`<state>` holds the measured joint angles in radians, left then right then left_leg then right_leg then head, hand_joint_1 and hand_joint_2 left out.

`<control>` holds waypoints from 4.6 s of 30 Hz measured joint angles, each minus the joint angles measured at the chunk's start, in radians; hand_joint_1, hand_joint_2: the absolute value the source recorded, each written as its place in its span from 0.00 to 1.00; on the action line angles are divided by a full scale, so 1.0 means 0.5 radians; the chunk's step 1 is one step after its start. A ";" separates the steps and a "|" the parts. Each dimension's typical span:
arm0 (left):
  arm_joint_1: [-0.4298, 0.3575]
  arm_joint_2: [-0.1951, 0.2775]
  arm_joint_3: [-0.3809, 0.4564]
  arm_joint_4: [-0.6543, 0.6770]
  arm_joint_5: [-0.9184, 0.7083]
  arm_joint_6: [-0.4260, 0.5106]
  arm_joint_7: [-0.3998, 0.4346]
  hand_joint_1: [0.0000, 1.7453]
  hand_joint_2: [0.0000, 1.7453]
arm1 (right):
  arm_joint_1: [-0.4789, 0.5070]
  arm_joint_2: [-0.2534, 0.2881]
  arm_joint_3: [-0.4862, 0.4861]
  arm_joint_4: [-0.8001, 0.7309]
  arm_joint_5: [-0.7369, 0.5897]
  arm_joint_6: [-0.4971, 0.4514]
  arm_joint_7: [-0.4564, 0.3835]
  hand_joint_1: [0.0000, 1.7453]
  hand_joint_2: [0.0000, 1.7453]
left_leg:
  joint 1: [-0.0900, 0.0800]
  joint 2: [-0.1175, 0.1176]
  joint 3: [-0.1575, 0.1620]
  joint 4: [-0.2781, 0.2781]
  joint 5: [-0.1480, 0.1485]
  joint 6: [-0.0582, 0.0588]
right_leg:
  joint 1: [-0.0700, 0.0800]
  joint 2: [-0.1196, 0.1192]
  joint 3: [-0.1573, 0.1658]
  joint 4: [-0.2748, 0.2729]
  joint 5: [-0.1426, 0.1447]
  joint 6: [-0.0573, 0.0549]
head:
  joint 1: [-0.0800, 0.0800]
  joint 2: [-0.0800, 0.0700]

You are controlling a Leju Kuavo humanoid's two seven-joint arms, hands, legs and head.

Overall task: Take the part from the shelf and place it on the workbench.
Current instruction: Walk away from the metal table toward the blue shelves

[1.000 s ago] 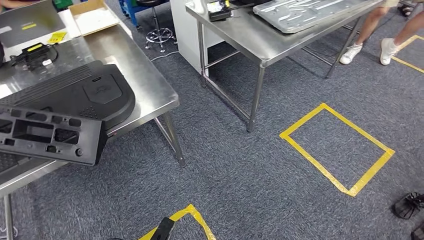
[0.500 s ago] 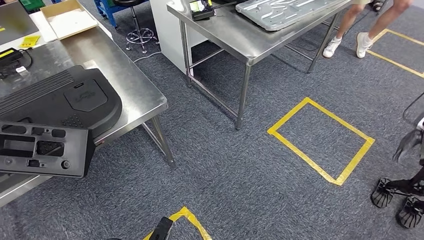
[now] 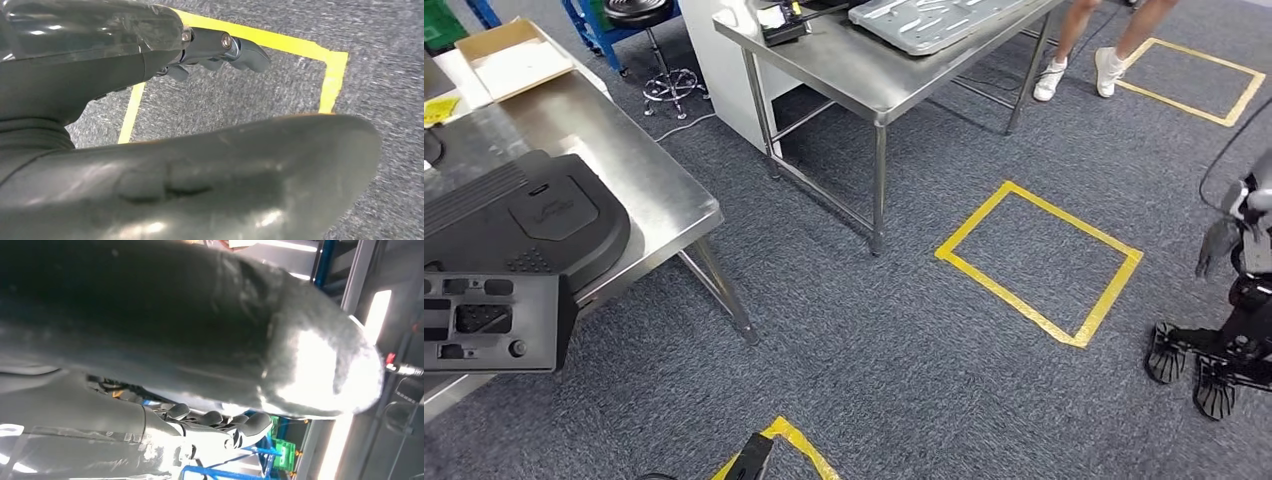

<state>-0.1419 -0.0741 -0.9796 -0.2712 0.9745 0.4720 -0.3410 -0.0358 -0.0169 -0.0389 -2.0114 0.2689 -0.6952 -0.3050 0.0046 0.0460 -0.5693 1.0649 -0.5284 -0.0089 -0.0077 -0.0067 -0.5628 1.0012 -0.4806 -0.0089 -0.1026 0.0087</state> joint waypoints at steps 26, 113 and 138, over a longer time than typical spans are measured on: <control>-0.006 0.003 0.000 0.000 -0.015 -0.023 0.011 0.00 0.00 | 0.004 -0.002 0.001 -0.008 0.025 0.000 0.018 0.00 0.00 | 0.000 0.014 0.026 -0.100 0.082 0.039 | -0.008 -0.053 -0.001 0.014 -0.014 0.061 | 0.012 0.000; -0.002 0.006 0.000 0.002 -0.027 -0.035 0.027 0.00 0.00 | 0.016 -0.001 0.003 -0.026 0.033 0.000 0.042 0.00 0.00 | -0.001 -0.070 0.028 -0.121 0.094 0.088 | -0.017 0.037 -0.216 0.481 -0.254 0.086 | 0.003 0.000; -0.007 0.012 0.000 0.002 -0.043 -0.035 0.039 0.00 0.00 | 0.029 0.000 0.002 -0.038 0.047 0.000 0.043 0.00 0.00 | -0.015 -0.159 0.037 -0.105 0.074 0.046 | -0.015 0.141 -0.017 0.018 0.009 0.046 | -0.016 0.000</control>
<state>-0.1455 -0.0681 -0.9795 -0.2701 0.9531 0.4547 -0.3215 -0.0213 -0.0171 -0.0378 -2.0306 0.2924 -0.6953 -0.2832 -0.0030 -0.0336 -0.5506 1.0123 -0.4915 0.0139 -0.0153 0.0638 -0.5715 1.0102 -0.4758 0.0142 -0.1107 0.0087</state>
